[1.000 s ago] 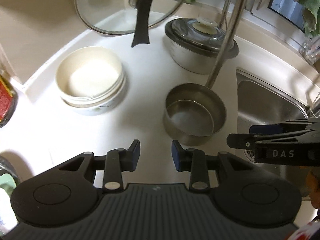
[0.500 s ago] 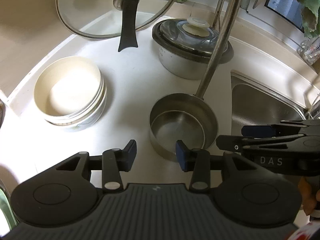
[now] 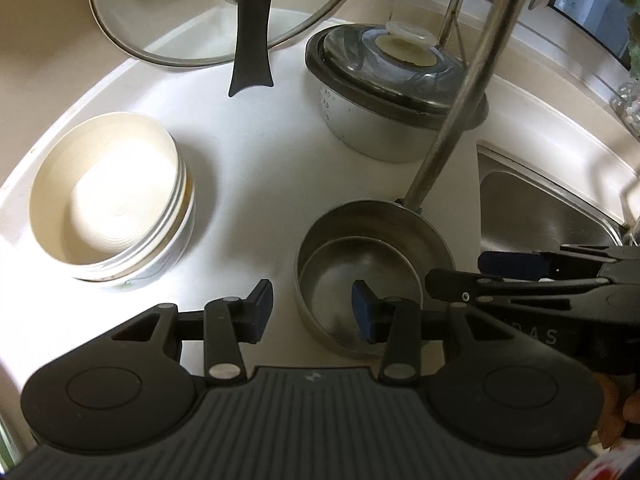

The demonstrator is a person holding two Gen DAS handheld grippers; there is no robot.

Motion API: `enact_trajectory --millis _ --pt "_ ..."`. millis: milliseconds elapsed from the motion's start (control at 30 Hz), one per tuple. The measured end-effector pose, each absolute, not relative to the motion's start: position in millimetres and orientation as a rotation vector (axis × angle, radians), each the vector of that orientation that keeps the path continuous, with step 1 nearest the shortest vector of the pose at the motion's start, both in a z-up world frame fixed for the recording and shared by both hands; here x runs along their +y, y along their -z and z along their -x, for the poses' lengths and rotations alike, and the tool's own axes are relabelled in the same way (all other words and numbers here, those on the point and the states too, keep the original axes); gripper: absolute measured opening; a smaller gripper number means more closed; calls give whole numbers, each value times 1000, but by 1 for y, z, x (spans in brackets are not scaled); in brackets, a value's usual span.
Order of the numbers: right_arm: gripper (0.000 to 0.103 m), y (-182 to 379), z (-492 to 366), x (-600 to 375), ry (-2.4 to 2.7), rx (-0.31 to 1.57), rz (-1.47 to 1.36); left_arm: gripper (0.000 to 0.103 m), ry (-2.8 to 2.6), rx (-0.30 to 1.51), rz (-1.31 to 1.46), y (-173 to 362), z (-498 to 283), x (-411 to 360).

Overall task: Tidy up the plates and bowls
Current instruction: 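Move the left gripper toward the small stainless steel pot, then close the left gripper on the steel pot's rim and lift it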

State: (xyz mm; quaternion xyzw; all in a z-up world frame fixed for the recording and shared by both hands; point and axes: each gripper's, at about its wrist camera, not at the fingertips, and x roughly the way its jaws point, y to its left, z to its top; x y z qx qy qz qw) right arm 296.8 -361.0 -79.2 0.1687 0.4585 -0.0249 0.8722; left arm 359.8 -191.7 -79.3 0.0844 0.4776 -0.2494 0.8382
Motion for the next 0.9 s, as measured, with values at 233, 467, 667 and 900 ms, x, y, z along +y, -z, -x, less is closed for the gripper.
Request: enact_trajectory --millis 233,467,667,900 --pt "39 90 -307 -362 50 982 -377 39 530 1030 -179 88 -368 -195" --pt "35 93 -309 -363 54 991 -389 35 541 1039 -182 92 -372 -197" --pt "23 96 -312 -363 53 998 -396 26 544 1053 -179 96 -375 -198" --pt "17 98 -313 -363 58 1004 -399 21 551 1062 -182 99 -377 -200"
